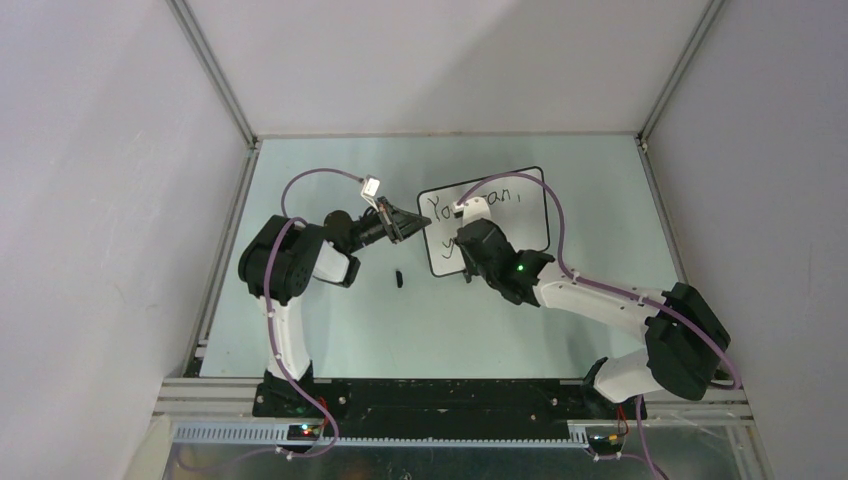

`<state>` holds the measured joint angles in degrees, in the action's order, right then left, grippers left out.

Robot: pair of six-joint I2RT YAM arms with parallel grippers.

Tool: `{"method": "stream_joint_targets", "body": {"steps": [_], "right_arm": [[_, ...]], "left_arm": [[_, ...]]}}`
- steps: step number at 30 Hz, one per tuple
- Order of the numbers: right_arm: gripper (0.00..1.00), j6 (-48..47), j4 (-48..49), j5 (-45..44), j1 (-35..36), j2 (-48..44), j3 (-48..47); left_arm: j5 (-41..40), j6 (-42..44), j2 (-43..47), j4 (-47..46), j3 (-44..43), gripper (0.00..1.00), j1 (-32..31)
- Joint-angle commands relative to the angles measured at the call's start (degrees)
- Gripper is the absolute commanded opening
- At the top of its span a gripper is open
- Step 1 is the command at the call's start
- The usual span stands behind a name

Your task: Write a sentence on the whiteboard

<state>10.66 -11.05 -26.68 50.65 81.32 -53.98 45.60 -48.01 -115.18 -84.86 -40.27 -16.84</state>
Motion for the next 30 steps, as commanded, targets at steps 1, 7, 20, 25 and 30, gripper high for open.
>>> {"method": "stream_joint_targets", "body": {"steps": [1, 7, 20, 25, 30], "right_arm": [[0.00, -0.2, 2.2, -2.2, -0.9, 0.5, -2.3], [0.00, -0.2, 2.0, -2.2, -1.0, 0.9, -3.2], [0.00, -0.4, 2.0, -2.0, -1.0, 1.0, -4.5], [0.00, -0.6, 2.4, -1.3, -0.9, 1.2, -4.8], [0.00, -0.8, 2.5, -0.3, -0.7, 1.3, -4.8]], "left_arm": [[1.7, 0.5, 0.4, -2.9, -1.5, 0.00, 0.1], [1.7, 0.5, 0.4, -2.9, -1.5, 0.00, 0.1], [1.7, 0.5, 0.4, -2.9, -1.5, 0.00, 0.1], [1.7, 0.5, 0.4, -2.9, -1.5, 0.00, 0.1], [1.7, 0.5, 0.4, -2.9, -1.5, 0.00, 0.1]]}}
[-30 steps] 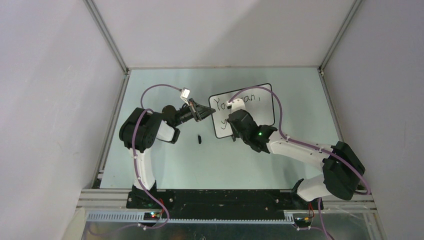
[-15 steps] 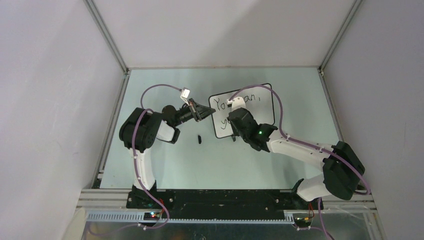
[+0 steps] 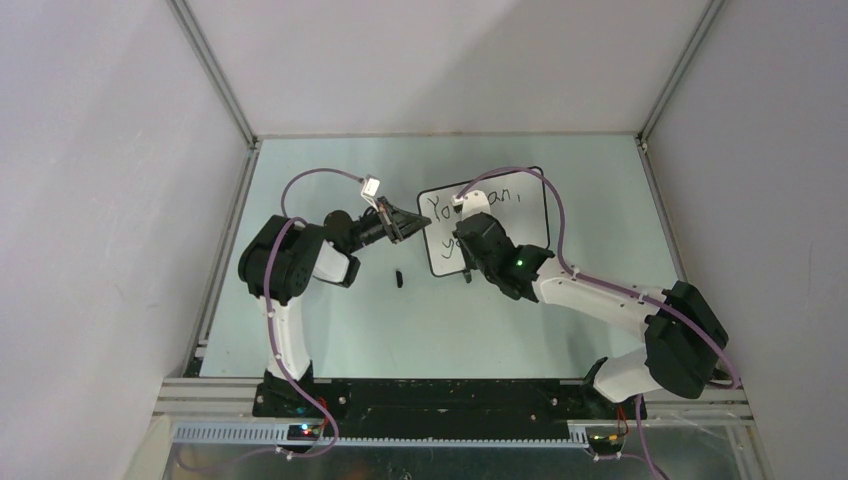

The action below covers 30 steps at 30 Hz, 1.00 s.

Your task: Write a sentence on the whiteboard

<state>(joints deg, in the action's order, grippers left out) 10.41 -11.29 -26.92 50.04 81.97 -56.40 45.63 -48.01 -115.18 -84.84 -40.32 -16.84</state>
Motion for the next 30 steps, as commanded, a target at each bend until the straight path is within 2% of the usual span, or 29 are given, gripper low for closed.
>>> {"method": "stream_joint_targets", "body": {"steps": [1, 16, 24, 30], "right_arm": [[0.00, -0.6, 2.7, 0.0, -0.1, 0.7, -2.4], [0.00, -1.1, 1.6, 0.9, 0.8, -0.5, -2.4], [0.00, -0.4, 3.2, -0.1, 0.2, -7.2, 1.8], [0.00, 0.5, 3.3, 1.6, -2.1, -7.5, 3.0]], "left_arm": [[1.7, 0.5, 0.4, -3.0, -1.4, 0.00, 0.1], [1.7, 0.5, 0.4, -3.0, -1.4, 0.00, 0.1], [1.7, 0.5, 0.4, -3.0, -1.4, 0.00, 0.1], [1.6, 0.4, 0.5, -3.0, -1.4, 0.00, 0.1]]}}
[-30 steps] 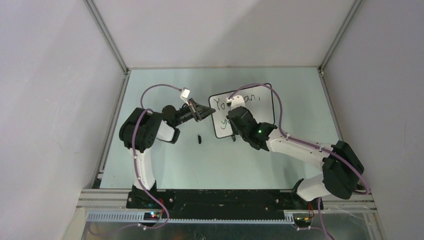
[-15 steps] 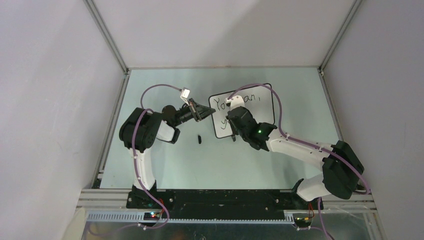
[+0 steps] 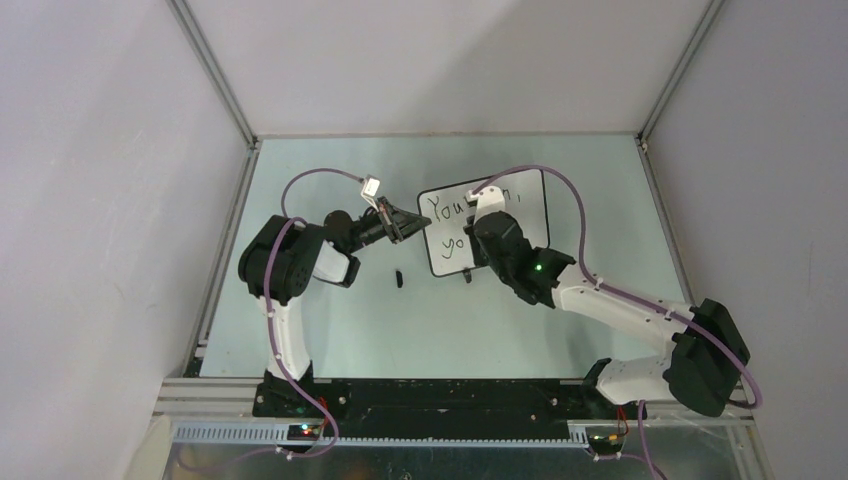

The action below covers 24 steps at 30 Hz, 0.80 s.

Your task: Write a sentence on the whiteboard

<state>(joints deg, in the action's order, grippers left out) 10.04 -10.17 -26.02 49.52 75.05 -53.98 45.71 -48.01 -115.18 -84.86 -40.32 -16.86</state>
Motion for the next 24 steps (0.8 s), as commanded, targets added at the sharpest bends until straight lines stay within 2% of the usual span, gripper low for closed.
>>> {"method": "stream_joint_targets", "body": {"steps": [1, 24], "right_arm": [[0.00, 0.8, 2.3, 0.8, -1.8, -0.3, 0.5], [0.00, 1.2, 2.4, 2.7, -2.7, 2.9, 0.5]], "left_arm": [[1.5, 0.4, 0.5, -2.9, -1.4, 0.00, 0.2], [1.6, 0.3, 0.5, -2.9, -1.5, 0.00, 0.1]]}}
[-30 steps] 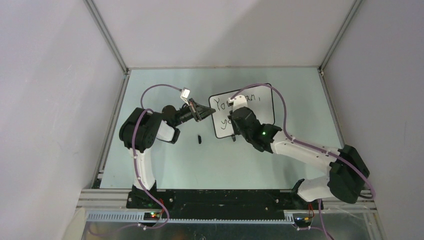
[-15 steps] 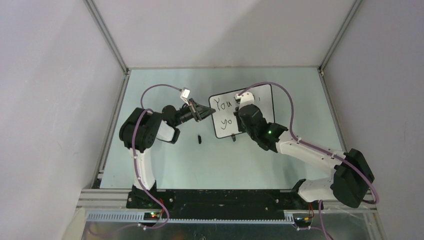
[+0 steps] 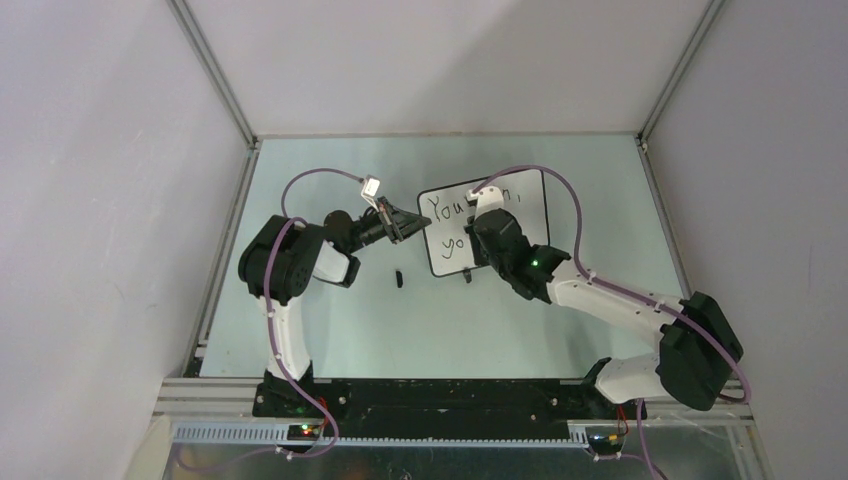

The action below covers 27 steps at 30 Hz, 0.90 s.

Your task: Write a sentence on the whiteboard

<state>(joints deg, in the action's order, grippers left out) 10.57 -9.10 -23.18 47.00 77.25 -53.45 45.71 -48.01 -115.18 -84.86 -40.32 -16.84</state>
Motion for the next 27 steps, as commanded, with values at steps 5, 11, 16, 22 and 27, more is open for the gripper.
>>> {"method": "stream_joint_targets", "body": {"steps": [5, 11, 16, 22, 27], "right_arm": [[0.00, 0.6, 1.7, -0.4, -0.2, 1.3, 0.0], [0.00, 0.3, 2.2, -1.1, -0.2, 1.6, 0.0], [0.00, 0.2, 2.4, -2.4, -0.2, 1.8, 0.0], [0.00, 0.1, 2.0, -3.0, -0.1, 2.8, -0.7], [0.00, 0.2, 1.5, -3.2, 0.0, 3.0, -0.7]], "left_arm": [[1.6, 0.4, 0.4, -2.9, -1.5, 0.00, 0.1], [1.6, 0.4, 0.4, -2.9, -1.4, 0.00, 0.1], [1.6, 0.4, 0.4, -2.9, -1.5, 0.00, 0.1], [1.6, 0.4, 0.4, -2.9, -1.5, 0.00, 0.1], [1.7, 0.3, 0.4, -2.9, -1.5, 0.00, 0.1]]}}
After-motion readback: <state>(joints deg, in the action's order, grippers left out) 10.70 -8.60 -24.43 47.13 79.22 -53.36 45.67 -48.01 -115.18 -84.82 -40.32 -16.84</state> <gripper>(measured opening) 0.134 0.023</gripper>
